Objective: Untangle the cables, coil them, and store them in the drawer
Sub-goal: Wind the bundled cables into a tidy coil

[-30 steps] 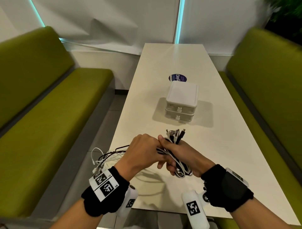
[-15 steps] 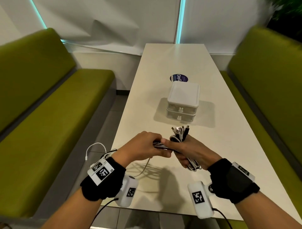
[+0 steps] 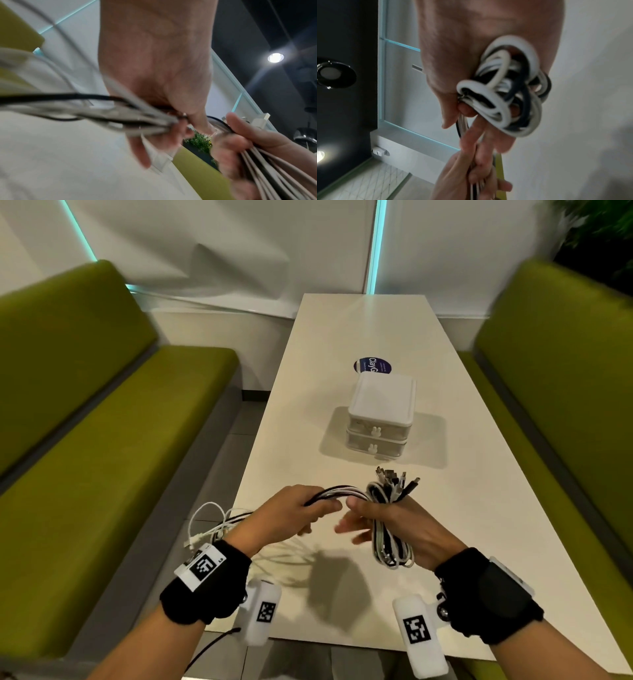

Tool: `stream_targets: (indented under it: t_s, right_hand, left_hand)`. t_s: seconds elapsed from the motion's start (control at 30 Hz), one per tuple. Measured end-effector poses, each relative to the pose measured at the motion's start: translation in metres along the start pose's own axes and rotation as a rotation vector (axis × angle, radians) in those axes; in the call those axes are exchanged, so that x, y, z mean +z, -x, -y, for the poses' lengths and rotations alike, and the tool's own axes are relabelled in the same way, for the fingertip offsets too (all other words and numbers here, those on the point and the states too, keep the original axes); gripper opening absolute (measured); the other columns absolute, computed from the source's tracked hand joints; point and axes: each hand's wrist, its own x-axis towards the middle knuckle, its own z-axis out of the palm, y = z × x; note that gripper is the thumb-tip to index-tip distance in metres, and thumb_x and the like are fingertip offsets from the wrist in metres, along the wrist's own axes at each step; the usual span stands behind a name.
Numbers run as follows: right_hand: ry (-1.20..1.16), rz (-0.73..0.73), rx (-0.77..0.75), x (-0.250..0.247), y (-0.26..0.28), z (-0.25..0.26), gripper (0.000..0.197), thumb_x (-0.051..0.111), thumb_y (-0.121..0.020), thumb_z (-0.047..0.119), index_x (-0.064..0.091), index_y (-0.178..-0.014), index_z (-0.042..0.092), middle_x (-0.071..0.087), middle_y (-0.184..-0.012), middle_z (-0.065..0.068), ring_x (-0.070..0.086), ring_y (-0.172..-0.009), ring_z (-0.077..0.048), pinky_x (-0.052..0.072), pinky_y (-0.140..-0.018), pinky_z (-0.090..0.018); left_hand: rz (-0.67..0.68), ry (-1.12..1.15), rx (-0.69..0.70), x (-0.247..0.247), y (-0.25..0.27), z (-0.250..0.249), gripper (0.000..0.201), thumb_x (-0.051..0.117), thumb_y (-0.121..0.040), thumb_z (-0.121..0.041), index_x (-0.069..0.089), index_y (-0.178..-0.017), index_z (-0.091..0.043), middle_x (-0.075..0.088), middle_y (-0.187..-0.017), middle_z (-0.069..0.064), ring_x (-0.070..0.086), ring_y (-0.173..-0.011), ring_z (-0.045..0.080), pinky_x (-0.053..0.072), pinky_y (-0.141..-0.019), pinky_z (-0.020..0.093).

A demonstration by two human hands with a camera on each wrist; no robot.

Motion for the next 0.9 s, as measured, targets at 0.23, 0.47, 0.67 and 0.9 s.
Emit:
stream_targets:
  t_s: [0.23,0.47,0.67,0.9]
  right_hand:
    - [-0.092,-0.059,0.102,-0.004,0.0,-0.011,0.046,0.069,-0.088,0.034,0.039,-0.058,0.016,0.03,-0.05,-0.006,0.031,-0.037,-0.019,0.036,-0.045,-0.029]
    - [-0.214,-0.27,0.027,0.006,-0.004,-0.011,0.049,0.069,-0.089,0.03,0.034,-0.056,0.022,0.02,-0.053,-0.001,0.014,-0.04,-0.016,0.019,-0.044,-0.026]
    - [-0.119,-0.322,-0.109,0.026,-0.006,-0.013,0.041,0.071,-0.087,0.037,0.048,-0.056,0.021,0.036,-0.048,-0.006,0.034,-0.038,-0.022,0.035,-0.045,-0.03]
    - [-0.252,-0.3,-0.091,0.034,-0.007,-0.021,0.048,0.073,-0.07,0.049,0.072,-0.101,0.012,0.074,-0.097,-0.013,0.072,-0.086,-0.023,0.057,-0.067,-0.033]
  left_hand:
    - [-0.157,-0.191,0.035,0.012,0.002,0.0,0.041,0.041,-0.098,-0.05,0.051,-0.075,-0.017,0.057,-0.068,0.006,0.051,-0.066,0.021,0.04,-0.065,0.038]
    - [-0.289,-0.388,0.018,0.033,0.014,0.004,0.053,0.019,-0.09,-0.071,0.044,-0.089,-0.024,0.063,-0.071,-0.001,0.058,-0.072,0.03,0.047,-0.068,0.042]
    - [-0.542,-0.139,0.052,0.05,0.024,-0.006,0.061,0.017,-0.09,-0.065,0.054,-0.084,-0.017,0.045,-0.054,-0.001,0.045,-0.057,0.024,0.036,-0.059,0.041]
    - [-0.465,0.214,0.042,0.065,0.02,-0.026,0.048,0.029,-0.097,-0.058,0.046,-0.062,-0.03,0.048,-0.052,-0.011,0.042,-0.053,0.008,0.037,-0.058,0.035]
